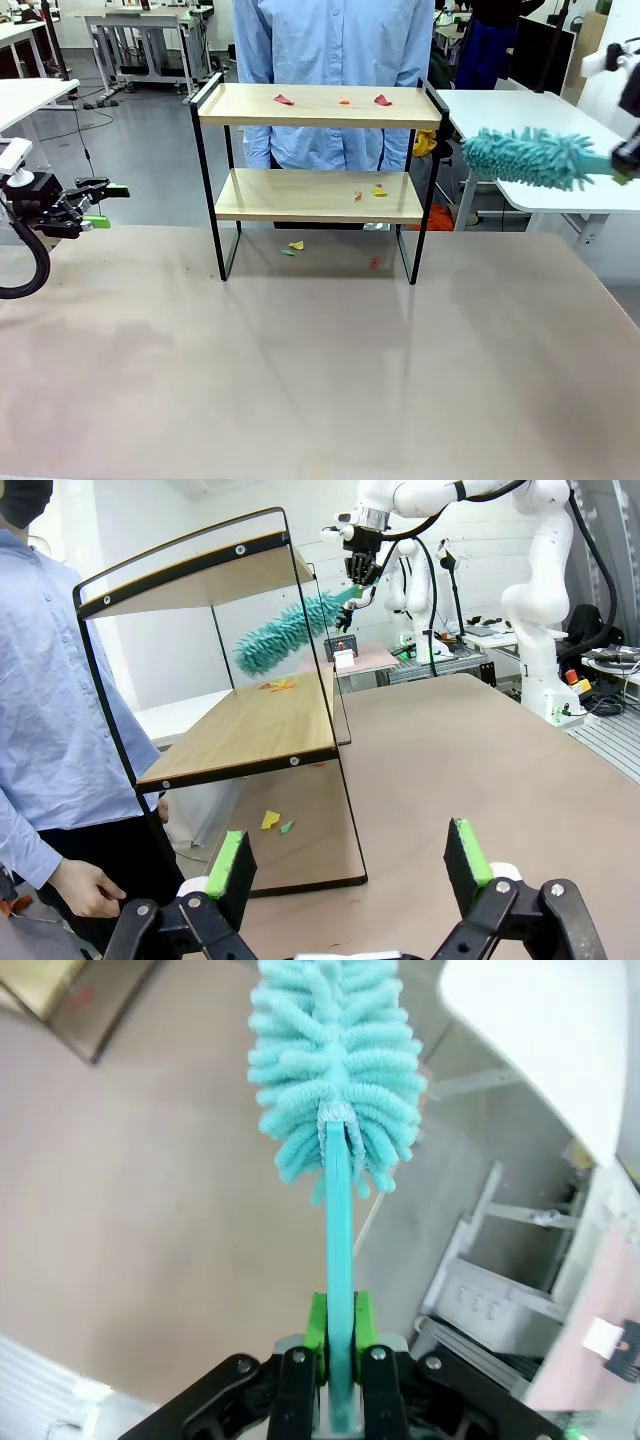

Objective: Clean the shelf.
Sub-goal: Clean the specific section of the Shelf indicated by the human with the Duster.

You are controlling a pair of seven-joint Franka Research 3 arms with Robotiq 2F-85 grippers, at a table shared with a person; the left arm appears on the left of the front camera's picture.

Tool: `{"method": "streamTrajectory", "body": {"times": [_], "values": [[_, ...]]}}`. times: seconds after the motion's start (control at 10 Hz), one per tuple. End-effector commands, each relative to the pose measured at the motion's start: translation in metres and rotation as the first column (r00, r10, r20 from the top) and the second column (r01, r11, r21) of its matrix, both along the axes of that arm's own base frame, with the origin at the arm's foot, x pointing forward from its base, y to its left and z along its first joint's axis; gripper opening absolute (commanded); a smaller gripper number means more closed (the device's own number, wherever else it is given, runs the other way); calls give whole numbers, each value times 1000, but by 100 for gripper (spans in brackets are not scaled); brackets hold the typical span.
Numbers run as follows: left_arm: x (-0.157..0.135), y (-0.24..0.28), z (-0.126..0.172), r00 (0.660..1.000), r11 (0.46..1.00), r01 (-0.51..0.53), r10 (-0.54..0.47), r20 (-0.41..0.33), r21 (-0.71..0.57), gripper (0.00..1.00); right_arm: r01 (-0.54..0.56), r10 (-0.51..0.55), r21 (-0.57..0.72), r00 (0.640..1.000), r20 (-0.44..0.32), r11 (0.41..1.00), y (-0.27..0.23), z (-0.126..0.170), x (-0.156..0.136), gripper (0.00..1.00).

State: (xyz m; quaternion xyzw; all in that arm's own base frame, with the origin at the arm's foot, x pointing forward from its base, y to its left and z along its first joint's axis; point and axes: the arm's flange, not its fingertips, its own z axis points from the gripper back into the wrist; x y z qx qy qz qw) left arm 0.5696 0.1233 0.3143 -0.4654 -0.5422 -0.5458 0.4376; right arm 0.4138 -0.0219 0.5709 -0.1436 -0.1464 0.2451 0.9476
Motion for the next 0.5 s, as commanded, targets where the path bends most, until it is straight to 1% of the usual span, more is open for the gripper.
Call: {"method": "streamTrajectory", "body": {"times": [0.0,0.1,0.2,0.3,0.4], "values": [[0,0,3,1000,1000,4,-4,4,0,100,-161,151,-96,983,-102,982,-15,-2,-25,13],[0,0,3,1000,1000,4,-4,4,0,100,-258,240,-98,957,-166,961,-17,-5,-38,13],[0,0,3,1000,1000,4,-4,4,0,100,-348,316,-114,920,-231,931,-15,-10,-49,13],[0,0,3,1000,1000,4,-4,4,0,100,-440,390,-119,870,-300,890,-13,-12,-61,13],[0,0,3,1000,1000,4,-4,4,0,100,-558,491,-89,785,-377,825,-5,-22,-73,13]]}}
